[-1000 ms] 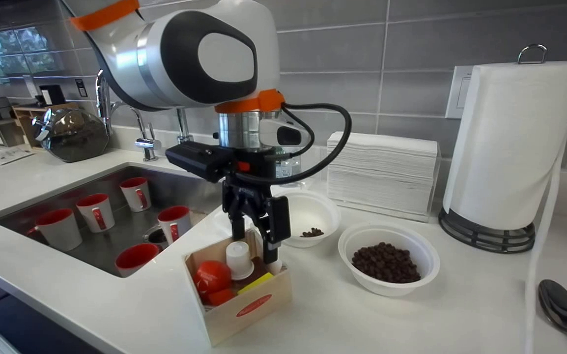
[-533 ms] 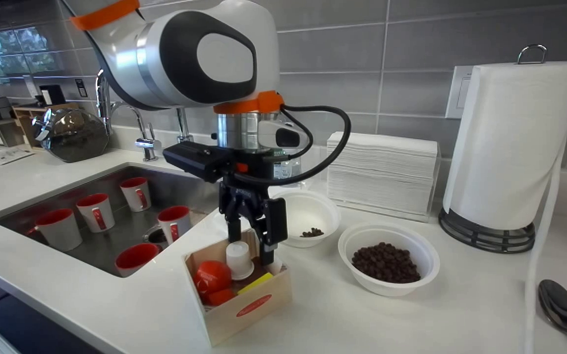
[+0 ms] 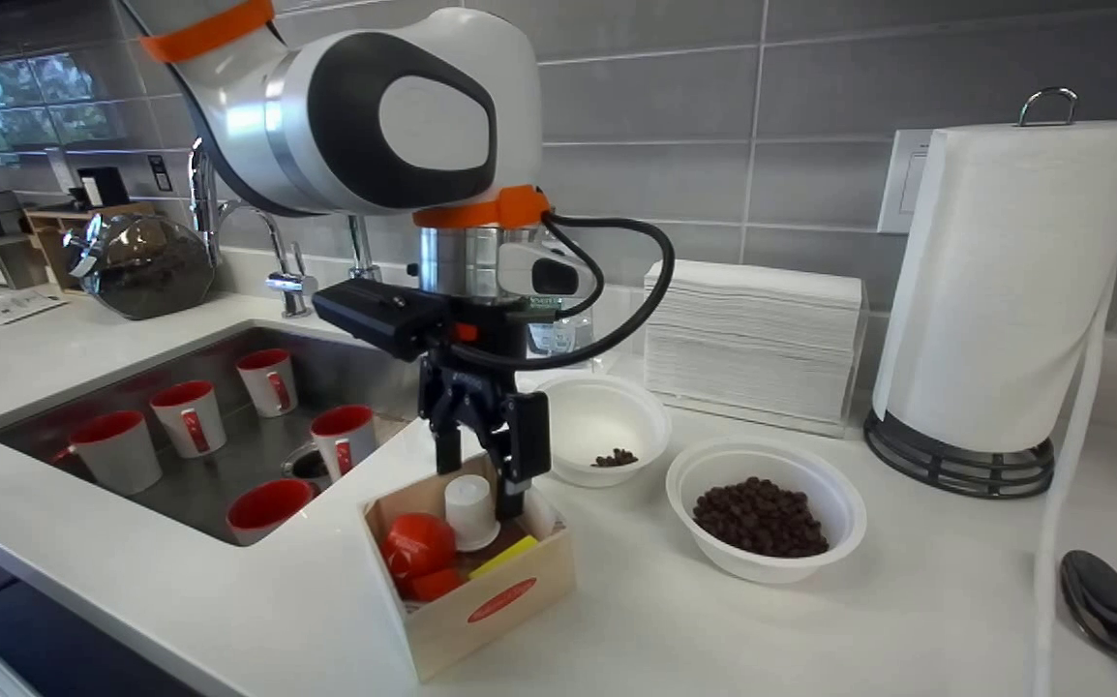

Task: Move the creamer cup to the counter

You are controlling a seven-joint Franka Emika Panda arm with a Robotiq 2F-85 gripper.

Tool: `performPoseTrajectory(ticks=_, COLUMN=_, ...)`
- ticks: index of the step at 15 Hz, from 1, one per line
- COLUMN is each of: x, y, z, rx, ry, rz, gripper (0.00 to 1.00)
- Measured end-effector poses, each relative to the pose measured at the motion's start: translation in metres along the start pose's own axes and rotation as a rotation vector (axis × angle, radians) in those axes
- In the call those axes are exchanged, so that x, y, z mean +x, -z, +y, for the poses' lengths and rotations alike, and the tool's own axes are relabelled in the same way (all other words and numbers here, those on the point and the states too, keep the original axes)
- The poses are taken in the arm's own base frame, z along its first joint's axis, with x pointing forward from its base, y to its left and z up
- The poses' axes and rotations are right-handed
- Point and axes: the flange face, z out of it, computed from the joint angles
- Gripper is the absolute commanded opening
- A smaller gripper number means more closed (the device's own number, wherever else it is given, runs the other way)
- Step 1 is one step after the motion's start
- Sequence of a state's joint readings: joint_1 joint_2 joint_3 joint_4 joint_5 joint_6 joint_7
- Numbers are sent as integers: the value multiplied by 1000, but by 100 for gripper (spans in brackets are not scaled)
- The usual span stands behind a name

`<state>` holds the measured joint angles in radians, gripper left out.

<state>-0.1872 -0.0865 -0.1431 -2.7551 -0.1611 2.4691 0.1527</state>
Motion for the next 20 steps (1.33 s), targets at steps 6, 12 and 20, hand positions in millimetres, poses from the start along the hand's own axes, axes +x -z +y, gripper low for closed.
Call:
performPoseTrajectory(ticks=6, x=-1, y=-6, z=-1, rx=-7, ry=8, rz=-16, gripper=100)
performPoseTrajectory(ticks=12, x=-1, y=-16, z=-1, rx=-10, ry=8, rz=-35, gripper=92)
performPoseTrajectory(ticks=20, x=11, y=-19, z=-4, rx=5, ry=16, rz=61, gripper=62)
